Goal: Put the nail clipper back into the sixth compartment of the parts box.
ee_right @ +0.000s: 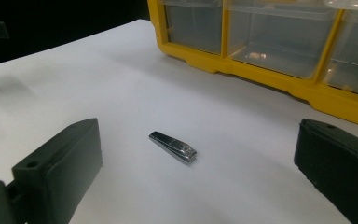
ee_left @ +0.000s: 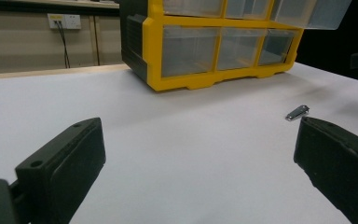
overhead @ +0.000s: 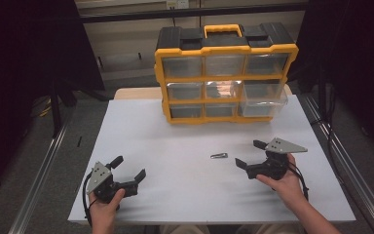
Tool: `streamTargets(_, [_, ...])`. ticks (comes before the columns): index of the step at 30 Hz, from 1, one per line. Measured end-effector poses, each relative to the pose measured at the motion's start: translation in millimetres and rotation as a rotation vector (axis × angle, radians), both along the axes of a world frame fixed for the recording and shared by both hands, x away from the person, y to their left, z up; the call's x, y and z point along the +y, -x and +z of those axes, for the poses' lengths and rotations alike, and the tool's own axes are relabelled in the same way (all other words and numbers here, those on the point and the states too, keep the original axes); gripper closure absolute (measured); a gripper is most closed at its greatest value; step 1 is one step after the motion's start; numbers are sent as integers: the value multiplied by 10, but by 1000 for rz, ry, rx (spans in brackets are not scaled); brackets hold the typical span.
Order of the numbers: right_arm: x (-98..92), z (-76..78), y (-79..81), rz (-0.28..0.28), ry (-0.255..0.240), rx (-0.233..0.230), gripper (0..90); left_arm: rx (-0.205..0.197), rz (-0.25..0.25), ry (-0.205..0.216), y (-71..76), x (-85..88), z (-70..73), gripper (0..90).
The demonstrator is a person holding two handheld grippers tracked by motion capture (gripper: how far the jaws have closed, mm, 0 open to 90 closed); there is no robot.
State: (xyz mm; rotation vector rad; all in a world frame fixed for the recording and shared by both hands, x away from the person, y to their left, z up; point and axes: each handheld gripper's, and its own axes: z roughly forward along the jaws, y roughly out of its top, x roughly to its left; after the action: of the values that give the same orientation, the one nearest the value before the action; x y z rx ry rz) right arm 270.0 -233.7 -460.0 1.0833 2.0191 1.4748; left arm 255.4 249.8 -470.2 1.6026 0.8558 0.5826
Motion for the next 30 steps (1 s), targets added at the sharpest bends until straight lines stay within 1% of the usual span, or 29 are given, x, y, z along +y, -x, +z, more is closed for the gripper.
streamTargets(1, [28,7,-34,18,14,-2,6,4,-4,5,-1,-5,-3,21])
streamTargets(4, [62,17,-60,21,19,1,9,4,-4,7,-2,-5,-3,21])
streamTargets(5, [87,16,-82,27,10,9,10,3,7,-1,1,-2,0,21])
streamTargets(7, [94,12,-89,28,7,17,11,2,6,-2,1,-2,0,21])
streamTargets(8, [102,4,-98,29,7,17,13,4,-3,7,-1,-5,-3,21])
streamTargets(9, [112,-10,-113,35,13,24,12,6,-6,6,-2,-5,-5,21])
streamTargets(11, [117,-14,-120,34,17,27,13,8,-1,0,-2,-8,-5,21])
streamTargets(13, [124,-19,-139,37,27,27,11,8,-8,-10,-5,-3,-3,21])
streamTargets(14, [137,-11,-159,37,37,31,10,7,-8,-5,-4,-9,-3,21])
streamTargets(20, [178,15,-226,56,44,31,9,8,-1,-1,-5,-9,-6,21])
streamTargets(23, [195,-14,-282,68,31,59,8,9,-1,5,-5,-8,-7,21])
streamTargets(26, [192,-50,-321,83,48,82,37,10,-4,8,-7,-10,-9,21])
streamTargets(27, [192,-62,-335,83,46,95,38,9,-2,1,-8,-11,-10,21])
streamTargets(29, [182,-87,-365,84,50,112,40,12,-5,1,-9,-16,-10,21])
streamTargets(30, [182,-87,-365,84,50,112,40,12,-5,1,-9,-16,-10,21])
